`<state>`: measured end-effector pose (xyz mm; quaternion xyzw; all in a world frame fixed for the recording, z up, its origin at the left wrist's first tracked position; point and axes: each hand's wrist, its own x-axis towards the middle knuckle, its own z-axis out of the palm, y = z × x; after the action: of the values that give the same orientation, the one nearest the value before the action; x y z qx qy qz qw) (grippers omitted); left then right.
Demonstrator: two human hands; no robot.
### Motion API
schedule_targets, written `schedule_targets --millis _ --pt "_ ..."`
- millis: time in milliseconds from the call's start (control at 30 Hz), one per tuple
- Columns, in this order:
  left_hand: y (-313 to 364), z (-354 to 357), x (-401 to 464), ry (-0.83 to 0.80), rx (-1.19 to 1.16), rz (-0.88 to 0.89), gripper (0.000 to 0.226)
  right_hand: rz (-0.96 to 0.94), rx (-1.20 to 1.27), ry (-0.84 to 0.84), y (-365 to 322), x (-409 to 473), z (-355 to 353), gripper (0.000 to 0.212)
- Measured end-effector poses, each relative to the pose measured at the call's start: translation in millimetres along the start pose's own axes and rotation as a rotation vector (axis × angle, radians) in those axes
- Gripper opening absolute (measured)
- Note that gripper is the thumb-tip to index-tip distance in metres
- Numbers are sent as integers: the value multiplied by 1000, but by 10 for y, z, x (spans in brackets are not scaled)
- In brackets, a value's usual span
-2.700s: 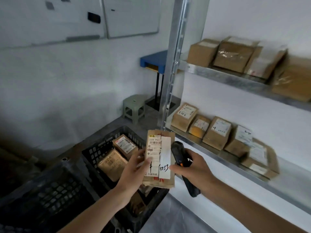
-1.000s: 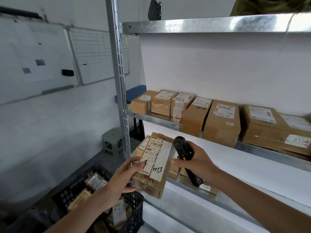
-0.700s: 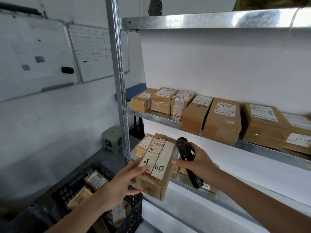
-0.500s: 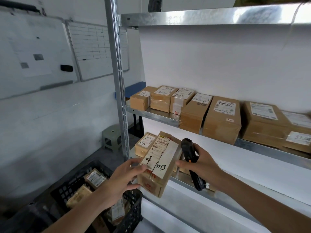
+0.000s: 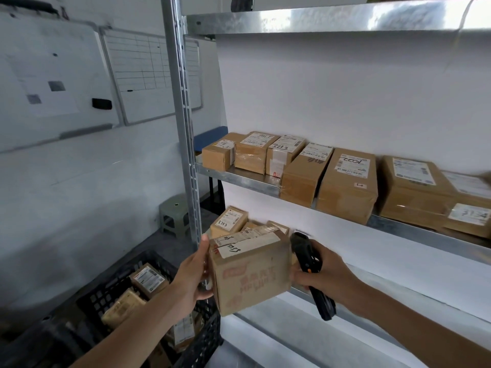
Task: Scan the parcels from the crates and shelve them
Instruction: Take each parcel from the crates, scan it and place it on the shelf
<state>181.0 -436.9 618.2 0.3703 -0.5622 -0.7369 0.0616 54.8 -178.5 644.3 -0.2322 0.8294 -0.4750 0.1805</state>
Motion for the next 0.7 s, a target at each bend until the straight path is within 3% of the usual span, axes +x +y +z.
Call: schedule_targets --millis 267,467,700 --pt "-83 138 2 115 44 -10 76 36 76 -55 192 -46 1 44" --pt "-88 260 -75 182 25 -24 51 70 104 -57 302 -95 13 44" --pt "-133 317 -117 170 37 -53 50 89 59 -22 355 -137 7 52"
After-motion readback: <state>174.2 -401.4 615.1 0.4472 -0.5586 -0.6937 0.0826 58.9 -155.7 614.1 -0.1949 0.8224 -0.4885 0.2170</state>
